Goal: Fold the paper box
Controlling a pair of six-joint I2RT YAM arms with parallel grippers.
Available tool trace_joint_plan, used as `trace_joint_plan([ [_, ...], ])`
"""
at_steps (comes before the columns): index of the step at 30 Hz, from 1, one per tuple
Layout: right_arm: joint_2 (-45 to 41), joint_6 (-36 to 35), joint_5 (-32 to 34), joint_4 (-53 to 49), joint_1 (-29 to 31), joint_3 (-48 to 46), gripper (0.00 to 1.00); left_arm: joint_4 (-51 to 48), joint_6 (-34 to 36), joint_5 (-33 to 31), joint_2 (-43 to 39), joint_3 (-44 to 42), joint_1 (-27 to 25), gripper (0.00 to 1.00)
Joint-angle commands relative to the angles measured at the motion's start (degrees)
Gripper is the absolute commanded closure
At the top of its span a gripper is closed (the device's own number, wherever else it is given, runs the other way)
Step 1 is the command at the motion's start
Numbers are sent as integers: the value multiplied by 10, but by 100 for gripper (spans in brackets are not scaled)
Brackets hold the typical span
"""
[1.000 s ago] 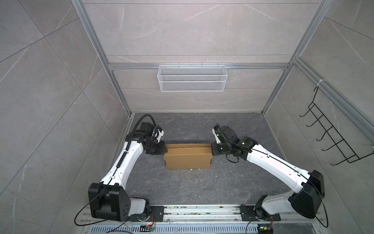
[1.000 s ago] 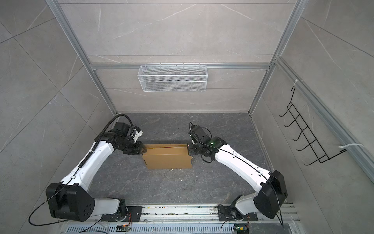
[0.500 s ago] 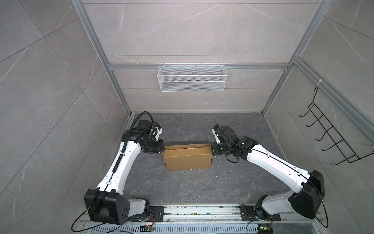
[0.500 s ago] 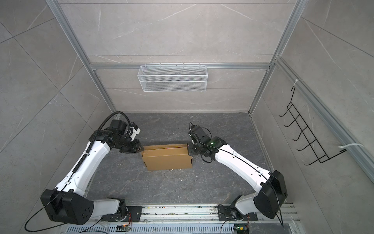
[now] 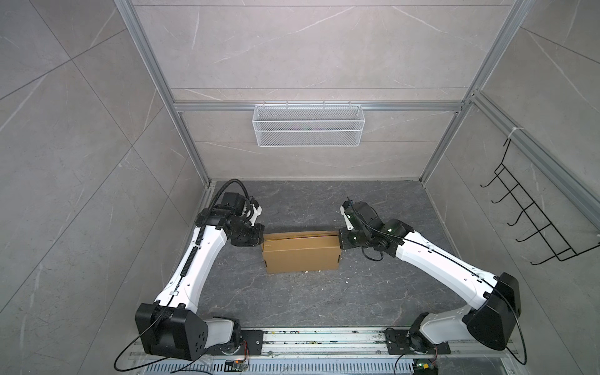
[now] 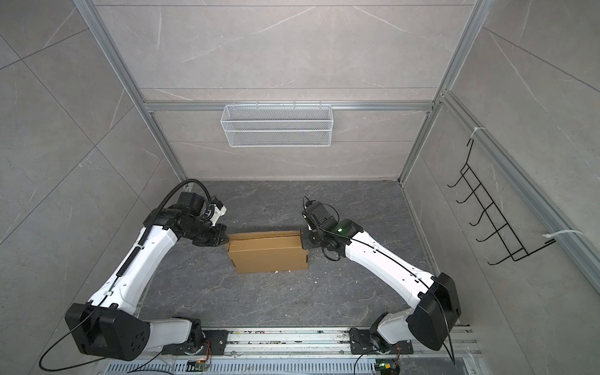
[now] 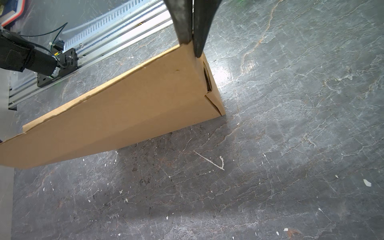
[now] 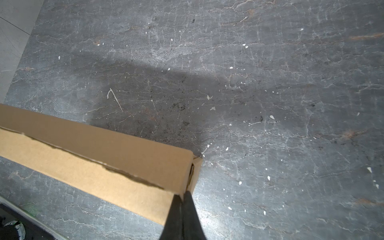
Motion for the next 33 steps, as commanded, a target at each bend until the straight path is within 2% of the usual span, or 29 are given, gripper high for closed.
trace_joint_plan([
  [1, 7, 1, 4, -31, 7, -7, 100, -12, 5, 3, -7, -18, -6, 100],
  [15, 8, 5, 6, -26, 10, -11, 100, -23, -9, -49, -17, -40, -47, 100],
  [25, 8, 2, 12, -31, 11, -9, 100, -71, 12, -104, -12, 8, -51, 100],
  [33, 9, 4, 14, -29, 14, -8, 100, -56, -17, -111, 3, -1, -101, 100],
])
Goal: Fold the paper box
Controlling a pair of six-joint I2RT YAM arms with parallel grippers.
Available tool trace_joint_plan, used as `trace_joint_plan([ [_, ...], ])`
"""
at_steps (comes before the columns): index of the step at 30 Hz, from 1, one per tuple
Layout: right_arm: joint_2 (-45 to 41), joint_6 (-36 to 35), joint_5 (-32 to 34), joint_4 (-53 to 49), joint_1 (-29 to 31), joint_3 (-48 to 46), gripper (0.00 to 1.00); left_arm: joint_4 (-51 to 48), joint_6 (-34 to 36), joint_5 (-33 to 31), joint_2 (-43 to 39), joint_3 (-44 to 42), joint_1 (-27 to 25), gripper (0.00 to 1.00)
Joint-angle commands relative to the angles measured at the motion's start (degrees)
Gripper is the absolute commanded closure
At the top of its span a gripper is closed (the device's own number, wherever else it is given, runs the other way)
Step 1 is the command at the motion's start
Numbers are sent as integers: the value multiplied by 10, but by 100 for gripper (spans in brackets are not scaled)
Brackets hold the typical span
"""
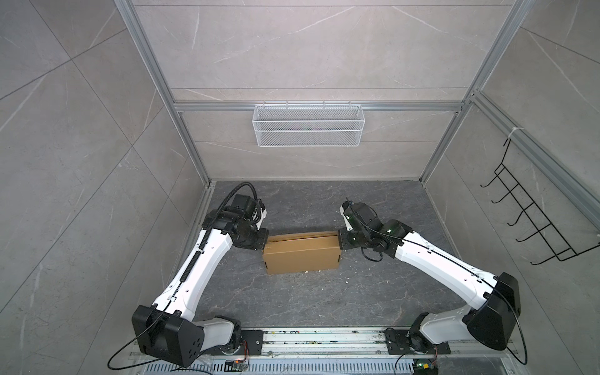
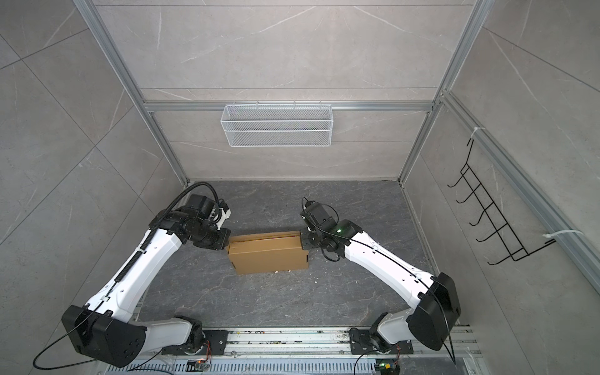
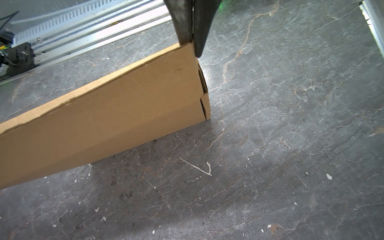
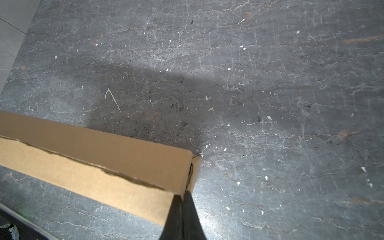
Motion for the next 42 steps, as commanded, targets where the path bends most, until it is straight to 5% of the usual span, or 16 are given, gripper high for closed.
trace_joint_plan([
  [1, 9, 4, -1, -29, 7, -7, 100, -35, -14, 6, 15, -9, -22, 100],
  [25, -34, 7, 21, 66, 17, -94, 100, 6, -41, -16, -38, -68, -53, 98],
  [42, -24, 1, 30, 64, 18, -93, 100, -3, -49, 51, -80, 16, -37, 56],
])
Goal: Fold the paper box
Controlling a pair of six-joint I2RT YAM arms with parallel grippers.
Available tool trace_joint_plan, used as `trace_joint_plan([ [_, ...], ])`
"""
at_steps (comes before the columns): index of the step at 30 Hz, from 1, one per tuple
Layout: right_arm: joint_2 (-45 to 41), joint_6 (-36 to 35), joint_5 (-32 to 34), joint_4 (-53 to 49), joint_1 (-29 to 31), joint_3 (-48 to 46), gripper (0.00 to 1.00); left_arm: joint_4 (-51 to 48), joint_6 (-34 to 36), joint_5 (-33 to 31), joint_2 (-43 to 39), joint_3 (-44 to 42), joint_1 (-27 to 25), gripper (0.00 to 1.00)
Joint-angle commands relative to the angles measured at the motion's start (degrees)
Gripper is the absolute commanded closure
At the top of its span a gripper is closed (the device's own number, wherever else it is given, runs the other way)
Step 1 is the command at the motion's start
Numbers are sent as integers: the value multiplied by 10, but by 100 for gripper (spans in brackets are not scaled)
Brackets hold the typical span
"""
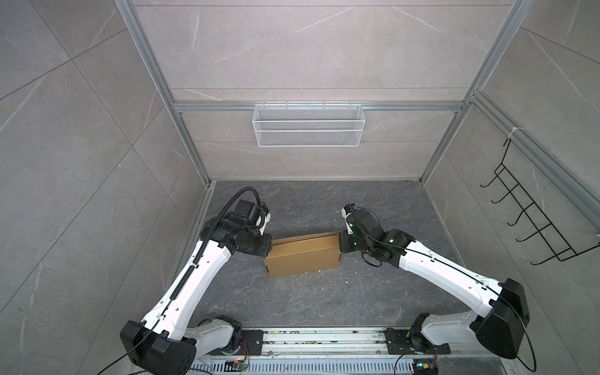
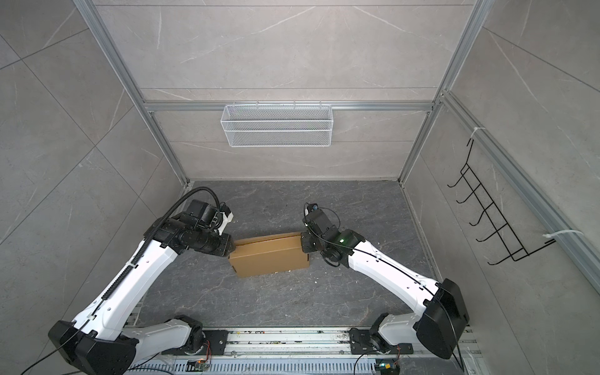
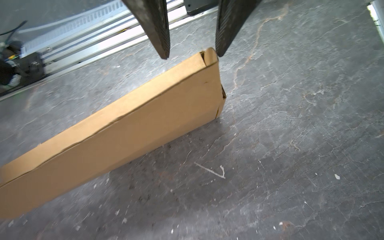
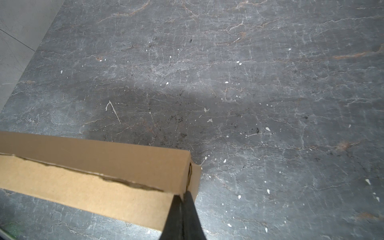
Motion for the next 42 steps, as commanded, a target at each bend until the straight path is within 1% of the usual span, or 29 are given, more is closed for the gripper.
trace_joint_plan([
  [1, 14, 1, -1, -31, 5, -17, 100, 14, -12, 54, -19, 17, 13, 53],
  [3, 14, 1, 3, -30, 5, -18, 100, 36, -28, 71, -19, 9, 25, 48],
  [5, 13, 1, 4, -26, 5, -22, 100, 59, -49, 96, -18, -6, 48, 44],
  [8, 13, 0, 5, -22, 5, -25, 100, 102, -91, 149, -21, -34, 93, 41],
  [11, 15, -2, 4, -22, 5, -24, 100, 138, -123, 176, -34, -66, 131, 38],
  [13, 15, -3, 4, -22, 5, -23, 100, 149, -134, 184, -39, -83, 147, 37],
  [20, 16, -4, 4, -22, 5, -24, 100, 208, -154, 260, -41, -147, 215, 36],
  [26, 13, -3, 6, -16, 5, -25, 100, 259, -178, 306, -37, -192, 233, 37],
  [29, 10, -3, 8, -7, 5, -33, 100, 291, -200, 327, -39, -215, 255, 37],
  [32, 6, 0, 10, 4, 6, -43, 100, 333, -234, 348, -44, -232, 274, 37],
  [36, -3, 5, 14, 17, 6, -53, 100, 386, -286, 374, -41, -247, 281, 36],
  [39, -8, 6, 17, 17, 8, -55, 100, 410, -313, 379, -45, -263, 291, 35],
  [42, -9, 6, 17, 15, 8, -55, 100, 403, -311, 371, -63, -256, 297, 35],
])
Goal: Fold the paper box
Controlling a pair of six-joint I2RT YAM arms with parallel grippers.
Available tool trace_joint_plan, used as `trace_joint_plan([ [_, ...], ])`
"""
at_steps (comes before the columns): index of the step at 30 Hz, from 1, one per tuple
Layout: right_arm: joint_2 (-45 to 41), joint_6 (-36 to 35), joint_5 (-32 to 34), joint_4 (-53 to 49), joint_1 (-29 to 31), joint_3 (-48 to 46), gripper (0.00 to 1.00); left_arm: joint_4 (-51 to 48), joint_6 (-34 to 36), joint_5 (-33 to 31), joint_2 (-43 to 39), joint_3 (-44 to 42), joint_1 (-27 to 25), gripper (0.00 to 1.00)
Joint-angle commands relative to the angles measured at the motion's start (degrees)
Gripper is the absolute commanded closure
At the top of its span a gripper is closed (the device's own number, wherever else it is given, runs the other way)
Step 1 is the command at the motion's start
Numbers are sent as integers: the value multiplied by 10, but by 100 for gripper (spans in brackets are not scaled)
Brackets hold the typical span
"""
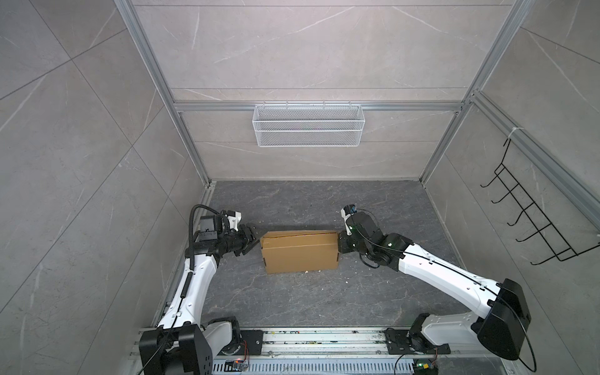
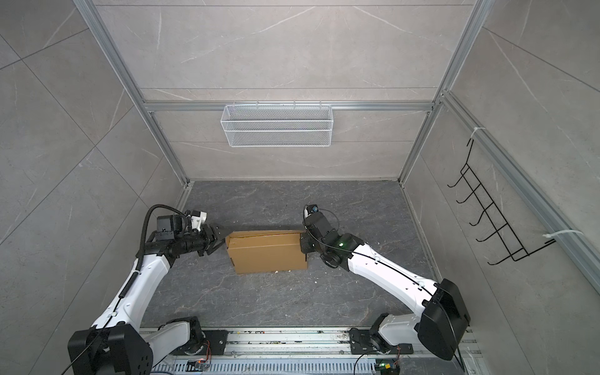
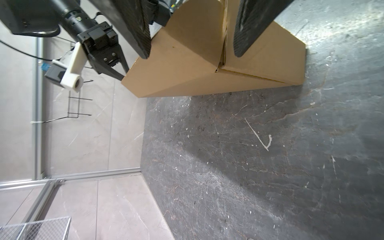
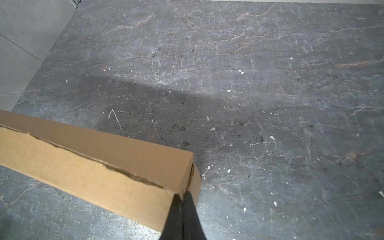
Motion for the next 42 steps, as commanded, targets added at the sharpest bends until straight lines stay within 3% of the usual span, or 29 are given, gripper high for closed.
trace_joint_plan([
  [1, -2, 6, 7, -46, 4, -20, 100, 12, -19, -11, -29, 12, 11, 34],
  [8, -2, 8, 9, -41, 5, -26, 100, -114, 110, -85, -58, 112, 7, 34],
  [10, -1, 8, 10, -40, 5, -27, 100, -129, 153, -111, -58, 136, -16, 34],
  [17, 1, 7, 14, -39, 6, -31, 100, -174, 373, -318, -7, 232, -254, 31],
  [22, 0, 7, 14, -41, 7, -31, 100, -196, 511, -369, 54, 263, -365, 22],
  [24, 0, 7, 15, -42, 7, -31, 100, -188, 563, -392, 71, 259, -397, 13],
  [25, 0, 6, 15, -42, 8, -30, 100, -189, 583, -405, 81, 260, -406, 1],
  [26, 0, 6, 15, -42, 7, -30, 100, -189, 599, -418, 93, 264, -415, 0],
  [42, -1, -3, 20, -44, 8, -28, 100, -191, 716, -378, 166, 268, -437, 0],
])
